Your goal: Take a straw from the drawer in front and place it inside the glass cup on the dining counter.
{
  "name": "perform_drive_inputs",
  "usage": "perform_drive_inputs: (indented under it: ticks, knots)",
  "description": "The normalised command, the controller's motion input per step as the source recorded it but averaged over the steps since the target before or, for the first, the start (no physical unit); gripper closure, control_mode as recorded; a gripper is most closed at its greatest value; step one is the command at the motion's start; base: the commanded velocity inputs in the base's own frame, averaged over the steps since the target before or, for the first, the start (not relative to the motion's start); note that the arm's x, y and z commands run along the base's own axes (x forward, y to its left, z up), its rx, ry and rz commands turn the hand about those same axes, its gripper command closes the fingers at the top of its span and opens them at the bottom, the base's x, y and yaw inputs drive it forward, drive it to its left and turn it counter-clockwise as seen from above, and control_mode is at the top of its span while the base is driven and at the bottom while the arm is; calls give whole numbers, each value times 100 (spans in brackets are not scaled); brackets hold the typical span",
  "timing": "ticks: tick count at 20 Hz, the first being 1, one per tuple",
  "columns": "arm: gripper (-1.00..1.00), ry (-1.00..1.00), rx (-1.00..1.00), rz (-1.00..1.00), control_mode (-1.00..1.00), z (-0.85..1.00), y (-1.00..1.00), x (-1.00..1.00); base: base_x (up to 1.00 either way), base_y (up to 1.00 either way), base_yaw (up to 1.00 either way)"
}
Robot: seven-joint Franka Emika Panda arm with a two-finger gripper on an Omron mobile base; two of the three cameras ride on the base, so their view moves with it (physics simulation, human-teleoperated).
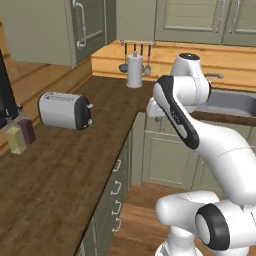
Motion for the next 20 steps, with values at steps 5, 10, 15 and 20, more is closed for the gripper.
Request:
perform_drive_inputs:
  ticks: [5, 10, 15, 20]
  knots:
    - [-100, 0, 0, 0, 100, 0, 0, 0, -57, 27, -39]
    - [-100, 0, 0, 0, 100, 0, 0, 0, -45, 19, -30]
    - [-100, 1, 48, -14, -100, 0, -16, -5, 0, 0, 0]
    - [-100, 3, 67, 0, -100, -39, -80, 12, 0, 0, 0]
